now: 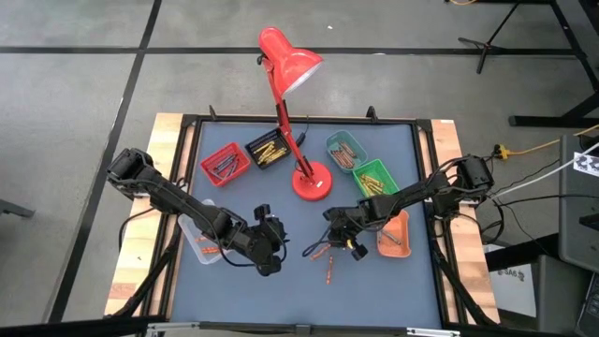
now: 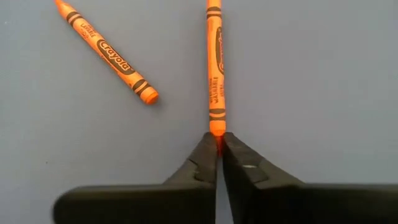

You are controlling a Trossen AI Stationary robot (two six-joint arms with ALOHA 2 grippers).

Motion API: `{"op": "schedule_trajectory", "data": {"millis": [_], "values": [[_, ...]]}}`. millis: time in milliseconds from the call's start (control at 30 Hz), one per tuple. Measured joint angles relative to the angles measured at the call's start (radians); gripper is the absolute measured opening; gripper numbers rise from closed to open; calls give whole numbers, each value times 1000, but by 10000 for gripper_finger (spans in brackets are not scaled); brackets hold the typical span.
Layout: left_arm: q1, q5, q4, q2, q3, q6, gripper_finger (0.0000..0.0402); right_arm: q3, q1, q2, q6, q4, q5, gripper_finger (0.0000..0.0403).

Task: Sort crayons
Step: Put the orange crayon into the bottom left transparent bin

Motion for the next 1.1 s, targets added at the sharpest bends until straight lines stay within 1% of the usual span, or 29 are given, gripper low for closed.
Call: {"op": "schedule_trajectory", "data": {"millis": [100,300,467,567,667,867,1000,1100], "values": [[0,0,0,0,0,0,73,0,0,0,0,1,0,5],[0,0,0,0,0,0,73,0,0,0,30,9,-1,10],[0,0,0,0,0,-2,73,-2,0,2,84,72,2,3],[2,1,0,0,0,-30,73,-2,0,2,106,109,1,3],[10,21,2,0,0,-67,73,-1,0,2,113,129,2,4],[38,88,48,46,0,-80,74,-1,0,2,118,132,74,2],[58,140,100,103,0,-80,97,-1,0,2,118,139,98,2],[69,144,134,148,0,-80,125,-1,0,2,118,141,98,2]]}}
